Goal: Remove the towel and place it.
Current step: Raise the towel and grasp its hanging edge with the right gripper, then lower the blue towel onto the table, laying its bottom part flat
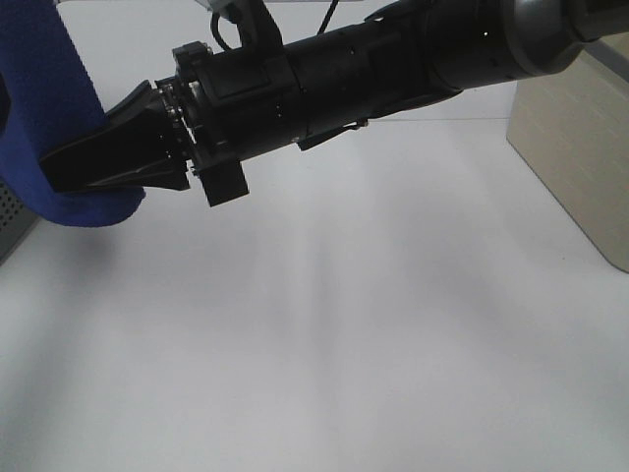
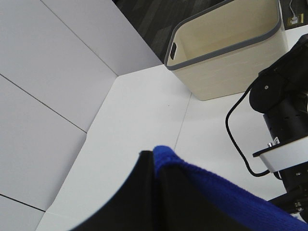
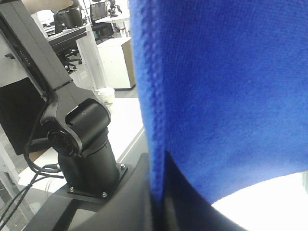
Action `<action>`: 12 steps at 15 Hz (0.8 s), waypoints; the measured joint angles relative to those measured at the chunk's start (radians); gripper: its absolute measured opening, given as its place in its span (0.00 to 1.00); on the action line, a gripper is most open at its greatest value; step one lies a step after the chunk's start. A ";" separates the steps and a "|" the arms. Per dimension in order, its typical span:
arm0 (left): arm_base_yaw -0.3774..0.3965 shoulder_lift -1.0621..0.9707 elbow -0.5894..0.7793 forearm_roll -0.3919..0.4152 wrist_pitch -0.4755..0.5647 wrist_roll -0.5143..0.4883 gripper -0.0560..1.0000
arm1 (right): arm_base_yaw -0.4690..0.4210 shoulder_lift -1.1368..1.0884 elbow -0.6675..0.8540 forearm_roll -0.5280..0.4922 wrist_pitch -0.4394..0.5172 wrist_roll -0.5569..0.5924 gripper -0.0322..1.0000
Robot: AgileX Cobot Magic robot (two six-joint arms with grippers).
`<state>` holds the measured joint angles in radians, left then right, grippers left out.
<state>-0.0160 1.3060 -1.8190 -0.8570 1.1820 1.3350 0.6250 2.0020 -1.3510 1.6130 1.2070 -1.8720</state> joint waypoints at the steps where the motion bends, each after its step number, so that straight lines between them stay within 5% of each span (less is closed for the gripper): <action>1: 0.000 0.000 0.000 0.000 0.000 0.000 0.05 | 0.000 0.000 0.000 0.000 -0.032 0.095 0.05; 7: 0.000 0.000 0.000 0.001 0.001 -0.001 0.05 | 0.000 -0.126 0.000 -0.244 -0.273 0.493 0.05; 12: 0.000 0.000 0.000 0.015 -0.027 -0.062 0.05 | 0.000 -0.337 -0.005 -0.663 -0.479 0.950 0.05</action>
<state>-0.0160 1.3060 -1.8190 -0.8420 1.1550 1.2730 0.6250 1.6650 -1.3560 0.9500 0.7280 -0.9220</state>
